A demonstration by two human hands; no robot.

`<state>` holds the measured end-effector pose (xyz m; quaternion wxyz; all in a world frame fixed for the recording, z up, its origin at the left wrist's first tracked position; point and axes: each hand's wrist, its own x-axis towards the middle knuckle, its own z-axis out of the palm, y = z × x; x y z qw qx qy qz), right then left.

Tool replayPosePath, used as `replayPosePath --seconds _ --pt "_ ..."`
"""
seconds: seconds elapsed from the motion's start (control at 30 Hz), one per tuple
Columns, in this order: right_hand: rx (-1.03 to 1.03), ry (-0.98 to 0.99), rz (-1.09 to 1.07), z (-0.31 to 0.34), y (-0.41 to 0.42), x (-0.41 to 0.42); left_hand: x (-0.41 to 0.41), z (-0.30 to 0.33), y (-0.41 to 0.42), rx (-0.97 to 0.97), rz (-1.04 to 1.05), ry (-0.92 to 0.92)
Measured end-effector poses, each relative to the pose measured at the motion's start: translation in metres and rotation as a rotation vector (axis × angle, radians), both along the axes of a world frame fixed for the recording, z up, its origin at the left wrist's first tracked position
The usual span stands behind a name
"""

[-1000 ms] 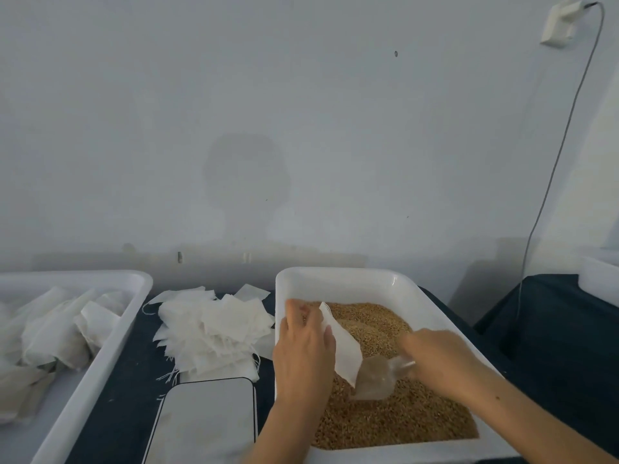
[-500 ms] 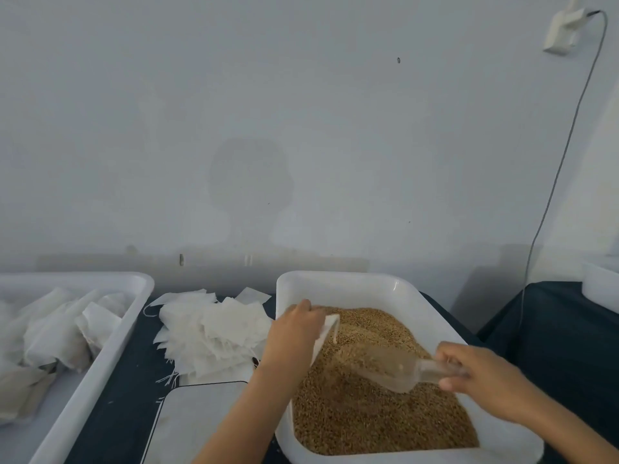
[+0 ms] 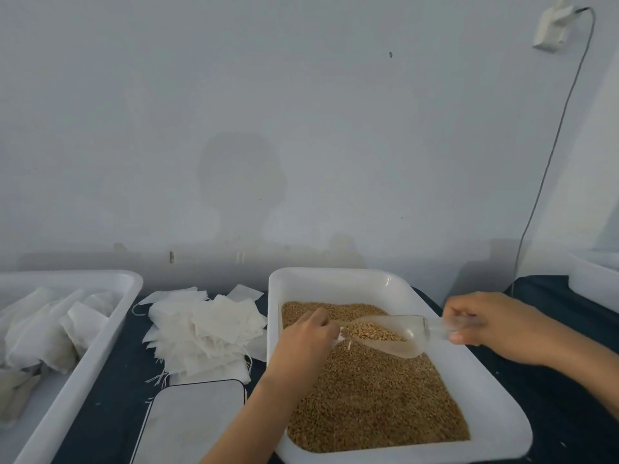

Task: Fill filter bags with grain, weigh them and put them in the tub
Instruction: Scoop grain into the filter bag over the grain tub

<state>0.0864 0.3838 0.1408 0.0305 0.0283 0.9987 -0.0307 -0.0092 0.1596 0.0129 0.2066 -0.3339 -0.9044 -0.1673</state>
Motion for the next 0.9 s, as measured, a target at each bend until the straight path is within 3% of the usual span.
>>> replayPosePath --seconds 0.3,0.9 --pt "0.166 -0.085 0.029 0.021 -0.011 -0.017 0.004 -0.001 0.000 0.041 -0.029 0.020" --pt "0.237 -0.083 0.036 0.027 -0.025 -0.030 -0.001 -0.005 -0.004 0.042 -0.027 -0.023"
